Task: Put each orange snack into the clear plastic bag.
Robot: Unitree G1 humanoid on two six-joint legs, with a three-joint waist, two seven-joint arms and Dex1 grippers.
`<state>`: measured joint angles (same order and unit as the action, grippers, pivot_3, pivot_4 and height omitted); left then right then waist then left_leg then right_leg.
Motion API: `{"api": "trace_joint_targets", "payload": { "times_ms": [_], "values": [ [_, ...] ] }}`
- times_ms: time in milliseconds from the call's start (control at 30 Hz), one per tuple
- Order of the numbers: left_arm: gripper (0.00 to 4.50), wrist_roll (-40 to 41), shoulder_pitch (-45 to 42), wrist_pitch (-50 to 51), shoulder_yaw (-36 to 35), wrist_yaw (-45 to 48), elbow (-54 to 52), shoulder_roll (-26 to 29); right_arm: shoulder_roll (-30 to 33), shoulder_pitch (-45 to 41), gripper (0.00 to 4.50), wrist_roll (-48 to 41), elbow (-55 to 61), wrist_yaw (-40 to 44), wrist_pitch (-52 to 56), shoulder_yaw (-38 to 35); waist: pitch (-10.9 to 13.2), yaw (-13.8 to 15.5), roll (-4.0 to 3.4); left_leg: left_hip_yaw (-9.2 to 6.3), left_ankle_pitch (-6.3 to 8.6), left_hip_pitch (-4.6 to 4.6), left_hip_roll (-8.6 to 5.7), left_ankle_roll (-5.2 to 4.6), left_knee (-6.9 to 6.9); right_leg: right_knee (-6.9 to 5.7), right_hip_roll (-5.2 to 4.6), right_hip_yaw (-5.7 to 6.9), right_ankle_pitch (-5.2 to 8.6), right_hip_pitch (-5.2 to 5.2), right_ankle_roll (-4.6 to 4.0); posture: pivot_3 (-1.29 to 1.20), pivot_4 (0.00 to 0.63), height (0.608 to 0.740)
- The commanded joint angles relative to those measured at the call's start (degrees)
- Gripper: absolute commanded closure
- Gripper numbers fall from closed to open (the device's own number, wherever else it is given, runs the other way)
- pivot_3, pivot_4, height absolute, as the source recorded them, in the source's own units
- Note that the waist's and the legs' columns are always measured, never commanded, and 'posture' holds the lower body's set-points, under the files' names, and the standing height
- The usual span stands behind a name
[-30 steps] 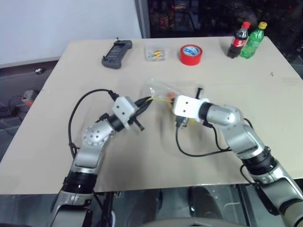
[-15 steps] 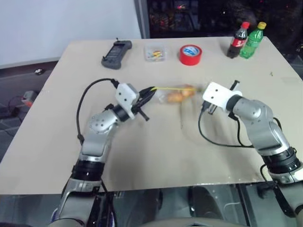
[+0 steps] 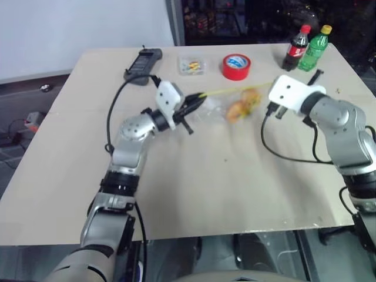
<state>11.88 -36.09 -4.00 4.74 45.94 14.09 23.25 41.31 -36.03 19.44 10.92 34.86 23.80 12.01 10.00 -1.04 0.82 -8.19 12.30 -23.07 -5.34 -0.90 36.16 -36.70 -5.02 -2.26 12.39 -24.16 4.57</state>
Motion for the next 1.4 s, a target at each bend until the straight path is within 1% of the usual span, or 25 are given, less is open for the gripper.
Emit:
{"api": "trace_joint_targets", "payload": {
  "times_ms": [33, 67, 100, 133, 167, 200, 267, 300, 333, 367, 400, 533, 633, 700, 800, 933, 967, 1000, 1033, 1067, 1133, 1200, 1233, 1300, 1400],
  "values": [
    [3.72, -1.5, 5.6, -3.2, 0.4, 2.6, -5.0, 2.9, 2.1, 6.8, 4.50, -1.3, 10.6, 3.5, 5.1, -3.9, 0.0, 0.1, 0.00, 0.00, 0.00, -0.10, 0.00, 0.00, 0.04, -0.06, -0.01, -0.01, 0.00, -0.11, 0.00, 0.00, 0.150, 0.740],
    [3.48, -1.7, 7.4, -3.5, 0.8, 3.4, -6.3, 3.5, 2.3, 9.2, 4.50, -1.9, 13.1, 4.6, 6.5, -4.0, 0.0, 0.1, 0.00, -0.01, 0.00, -0.10, 0.02, 0.00, 0.05, -0.08, 0.00, -0.01, 0.00, -0.12, 0.00, 0.00, 0.150, 0.740],
    [3.11, -1.8, 9.2, -3.6, 1.1, 4.2, -7.8, 4.3, 2.8, 11.7, 4.50, -2.4, 15.0, 5.5, 7.1, -4.4, 0.0, 0.1, -0.01, -0.01, 0.01, -0.08, 0.02, -0.01, 0.05, -0.08, 0.01, -0.01, 0.00, -0.11, 0.00, 0.00, 0.150, 0.740],
    [2.74, -1.6, 10.5, -3.5, 1.2, 4.9, -9.0, 5.0, 3.2, 13.6, 3.82, -2.7, 16.2, 5.9, 7.6, -4.9, 0.0, 0.2, -0.01, 0.01, 0.01, -0.05, 0.02, -0.02, 0.05, -0.11, 0.01, -0.05, 0.00, -0.10, 0.00, 0.00, 0.150, 0.740],
    [2.10, -0.7, 12.0, -2.2, 0.8, 5.5, -10.8, 5.8, 3.3, 15.2, 3.40, -3.4, 17.4, 6.4, 8.7, -5.8, 0.0, 0.2, -0.02, 0.01, 0.04, -0.05, 0.03, -0.07, 0.05, -0.11, 0.01, -0.04, 0.00, -0.09, 0.00, 0.00, 0.150, 0.740],
    [1.66, 0.2, 13.3, -0.8, 0.3, 6.2, -12.3, 6.8, 3.6, 16.9, 2.98, -4.2, 18.5, 6.8, 9.6, -7.0, 0.0, 0.3, -0.01, 0.01, 0.09, -0.04, 0.03, -0.16, 0.08, -0.11, 0.01, -0.04, 0.00, -0.06, 0.00, 0.00, 0.150, 0.740],
    [0.72, 2.9, 15.5, 2.4, -1.3, 8.0, -14.9, 8.6, 3.4, 19.7, 1.98, -6.7, 20.4, 7.6, 12.1, -10.2, 0.0, 0.3, -0.01, 0.00, 0.15, -0.05, 0.03, -0.26, 0.13, -0.10, 0.00, -0.02, 0.00, -0.03, 0.01, 0.00, 0.150, 0.740],
    [0.16, 4.7, 16.6, 4.4, -2.1, 9.1, -16.2, 9.5, 3.2, 21.1, 1.46, -8.3, 21.2, 8.2, 13.3, -12.2, 0.0, 0.4, -0.01, -0.01, 0.15, 0.04, 0.03, -0.26, 0.15, -0.10, 0.00, -0.01, 0.00, 0.08, 0.02, 0.00, 0.150, 0.740],
    [0.00, 6.8, 17.7, 6.6, -2.9, 10.0, -17.6, 10.4, 3.0, 22.6, 1.02, -10.0, 22.0, 8.8, 14.2, -14.1, 0.0, 0.4, -0.02, -0.01, 0.15, 0.15, 0.04, -0.27, 0.15, -0.10, 0.00, 0.00, 0.00, 0.19, 0.02, 0.00, 0.150, 0.740],
    [0.00, 8.8, 18.6, 8.8, -3.9, 10.6, -19.0, 11.3, 2.6, 24.0, 0.48, -12.0, 22.7, 9.3, 15.1, -16.4, 0.0, 0.3, -0.02, -0.02, 0.16, 0.25, 0.06, -0.27, 0.15, -0.10, 0.00, 0.02, 0.01, 0.31, 0.02, 0.00, 0.150, 0.740],
    [0.00, 10.8, 19.9, 10.7, -5.5, 11.1, -20.4, 12.5, 2.6, 26.0, 0.04, -14.4, 23.2, 10.5, 15.2, -19.4, 0.0, 0.3, -0.02, -0.02, 0.16, 0.30, 0.07, -0.28, 0.16, -0.10, 0.00, 0.03, 0.01, 0.35, 0.03, 0.00, 0.150, 0.740],
    [0.00, 17.9, 24.5, 18.2, -11.3, 13.8, -24.3, 17.3, 0.6, 31.9, 0.04, -24.6, 25.7, 14.1, 18.7, -31.2, 0.0, 0.3, -0.03, -0.03, 0.16, 0.29, 0.14, -0.28, 0.14, -0.09, 0.04, 0.08, 0.02, 0.33, 0.01, 0.00, 0.150, 0.740],
    [0.00, 20.3, 26.3, 20.9, -14.2, 14.4, -25.5, 19.5, 1.2, 35.3, 0.04, -30.5, 26.9, 17.3, 19.5, -37.3, 0.0, 0.3, -0.05, -0.03, 0.16, 0.29, 0.15, -0.28, 0.14, -0.09, 0.03, 0.08, 0.02, 0.34, 0.01, 0.00, 0.150, 0.740],
    [0.00, 20.8, 27.0, 22.1, -15.1, 14.2, -26.2, 20.2, 1.6, 36.6, 0.04, -33.2, 26.8, 18.4, 18.7, -39.6, 0.0, 0.4, -0.03, -0.01, 0.16, 0.31, 0.14, -0.28, 0.17, -0.08, 0.01, 0.08, 0.02, 0.40, 0.02, 0.00, 0.150, 0.740],
    [0.00, 20.6, 27.7, 22.4, -15.8, 13.1, -26.8, 20.0, 0.8, 36.2, 0.04, -35.4, 25.7, 17.2, 15.5, -40.2, 0.0, 0.4, -0.03, -0.02, 0.16, 0.33, 0.16, -0.28, 0.17, -0.08, 0.01, 0.10, 0.02, 0.42, 0.02, 0.00, 0.150, 0.740],
    [0.00, 20.1, 28.1, 22.2, -15.7, 12.2, -27.6, 19.5, 1.0, 34.5, 0.04, -36.6, 25.6, 14.4, 14.1, -38.8, 0.0, 0.3, -0.01, 0.00, 0.17, 0.33, 0.17, -0.28, 0.17, -0.08, 0.00, 0.09, 0.02, 0.42, 0.02, 0.00, 0.150, 0.740],
    [0.00, 20.0, 28.1, 22.2, -15.6, 12.0, -27.7, 19.4, 1.1, 34.0, 0.04, -36.8, 25.4, 14.0, 13.7, -38.2, 0.0, -0.3, -0.04, -0.19, 0.17, 0.27, 0.00, -0.28, 0.13, -0.07, -0.08, 0.24, 0.04, 0.53, 0.04, 0.00, 0.150, 0.740],
    [0.00, 20.0, 28.0, 22.1, -15.5, 11.7, -27.8, 19.1, 1.1, 33.1, 0.04, -36.8, 25.1, 13.2, 13.5, -37.2, 0.0, -0.7, -0.06, -1.00, 0.13, 0.17, -0.50, -0.34, 0.10, -0.12, -0.89, 1.04, 0.16, 0.68, 0.12, 0.00, 0.150, 0.740],
    [0.00, 20.0, 27.9, 22.2, -15.5, 11.4, -27.9, 19.0, 1.1, 32.6, 0.04, -36.9, 25.0, 12.5, 13.5, -36.5, 0.1, -1.2, -0.12, -1.58, 0.05, 0.10, -0.81, -0.44, 0.11, -0.19, -1.21, 1.61, 0.36, 0.86, 0.23, 0.00, 0.150, 0.740],
    [0.00, 20.0, 27.9, 22.2, -15.4, 11.3, -28.0, 18.9, 1.0, 32.1, 0.04, -37.2, 24.9, 11.8, 13.8, -36.1, 0.1, -1.3, -0.18, -2.54, -0.06, 0.09, -1.51, -0.60, 0.11, -0.35, -1.41, 2.32, 0.71, 1.08, 0.54, 0.00, 0.150, 0.740],
    [0.00, 19.8, 27.8, 22.0, -15.3, 10.9, -28.1, 18.7, 1.1, 31.5, 0.04, -37.1, 24.5, 10.6, 13.7, -35.4, 0.2, -1.3, -0.28, -4.32, -0.21, 0.17, -2.71, -0.62, 0.11, -0.74, -2.16, 3.16, 1.32, 1.51, 0.96, 0.00, 0.150, 0.740],
    [0.00, 19.7, 27.9, 22.0, -15.2, 10.6, -28.3, 18.7, 0.9, 31.1, 0.04, -37.7, 24.0, 9.1, 15.0, -35.3, 0.2, -0.6, -0.34, -5.99, -0.38, 0.12, -3.96, -0.58, 0.11, -1.15, -3.03, 4.40, 2.03, 1.77, 1.22, 0.00, 0.150, 0.740],
    [0.00, 19.6, 28.0, 22.0, -15.1, 10.5, -28.3, 18.6, 1.0, 31.1, 0.04, -37.7, 23.8, 8.6, 15.1, -35.2, 0.1, 0.1, -0.38, -5.69, -0.47, 0.14, -3.69, -0.39, 0.15, -1.28, -2.95, 4.19, 2.04, 1.54, 1.03, 0.00, 0.150, 0.740],
    [0.00, 19.6, 28.2, 22.0, -15.1, 10.3, -28.4, 18.6, 1.8, 32.0, 0.04, -37.6, 23.8, 8.6, 14.2, -34.8, 0.1, 0.8, -0.38, -5.38, -0.54, 0.07, -3.55, -0.22, 0.07, -1.24, -2.97, 3.96, 1.93, 1.46, 0.78, 0.00, 0.150, 0.740],
    [0.00, 19.6, 28.3, 22.1, -15.1, 10.1, -28.5, 18.6, 2.6, 33.3, 0.04, -38.0, 23.7, 8.9, 13.4, -35.0, 0.1, 1.5, -0.39, -4.93, -0.38, 0.07, -3.54, -0.47, 0.06, -1.16, -3.00, 3.51, 1.93, 1.38, 0.79, 0.00, 0.150, 0.740]
  ]
}}
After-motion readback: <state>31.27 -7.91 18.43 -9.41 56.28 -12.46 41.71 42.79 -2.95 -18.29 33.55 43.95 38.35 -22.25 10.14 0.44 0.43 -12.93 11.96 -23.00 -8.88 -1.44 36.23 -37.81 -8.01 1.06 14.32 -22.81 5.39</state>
